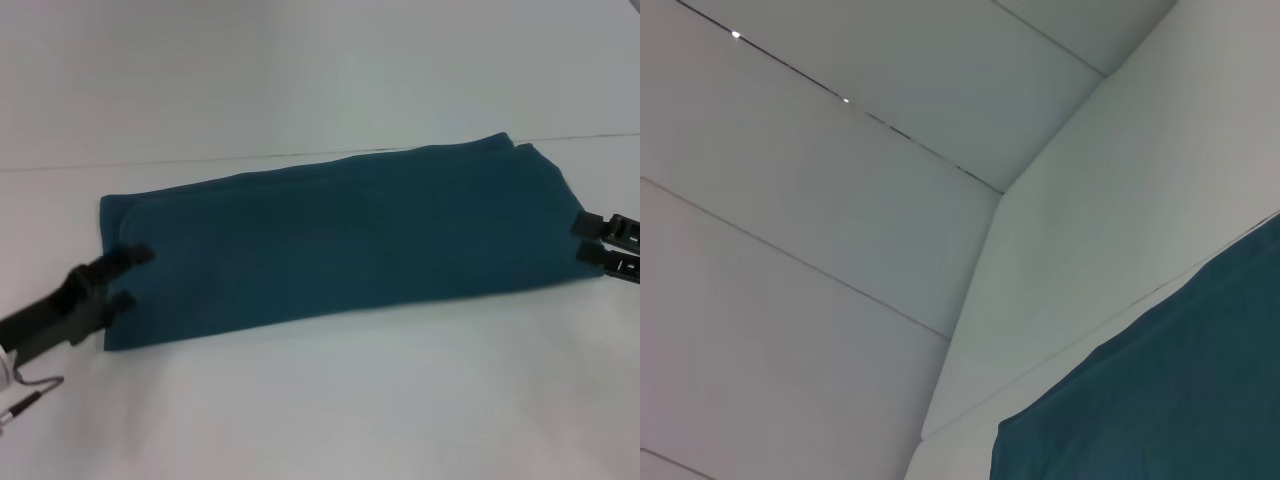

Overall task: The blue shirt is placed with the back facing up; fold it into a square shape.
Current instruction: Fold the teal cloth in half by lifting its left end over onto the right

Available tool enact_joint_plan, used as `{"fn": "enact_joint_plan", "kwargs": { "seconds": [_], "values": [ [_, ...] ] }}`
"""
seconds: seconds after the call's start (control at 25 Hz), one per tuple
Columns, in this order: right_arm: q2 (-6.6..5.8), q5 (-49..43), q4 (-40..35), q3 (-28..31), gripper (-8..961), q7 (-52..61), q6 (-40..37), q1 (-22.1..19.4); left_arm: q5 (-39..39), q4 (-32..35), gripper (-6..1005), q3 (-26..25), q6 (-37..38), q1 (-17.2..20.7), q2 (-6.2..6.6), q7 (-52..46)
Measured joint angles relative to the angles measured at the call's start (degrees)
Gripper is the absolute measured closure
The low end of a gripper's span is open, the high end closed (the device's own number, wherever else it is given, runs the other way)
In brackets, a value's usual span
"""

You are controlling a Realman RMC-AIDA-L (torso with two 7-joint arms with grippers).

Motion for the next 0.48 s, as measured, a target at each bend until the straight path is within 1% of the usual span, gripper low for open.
{"fn": "enact_joint_plan", "kwargs": {
  "seconds": [0.04, 0.12, 0.28, 0.36, 0.48],
  "values": [
    [0.0, 0.0, 0.0, -0.1, 31, -0.1, 0.0, 0.0, 0.0, 0.6, 49, -0.3, 0.6, 0.0, 0.06, 0.0],
    [0.0, 0.0, 0.0, -0.3, 31, -0.3, 0.2, 0.1, 0.6, 2.1, 49, -0.4, 1.1, -0.9, 0.64, 0.3],
    [0.0, -1.4, -0.3, -0.4, 31, -0.9, 0.6, 0.5, 2.9, 2.0, 49, -0.3, -2.5, -3.9, 1.89, 4.2],
    [0.0, -2.0, -0.3, -0.4, 30, -1.0, 1.0, 0.8, 3.6, 1.8, 49, 0.5, -5.4, -5.4, 1.91, 5.8],
    [0.0, -2.2, -0.1, -0.4, 30, -1.0, 1.8, 0.9, 3.8, 1.0, 49, 1.9, -8.7, -6.4, 1.66, 5.7]
  ]
}}
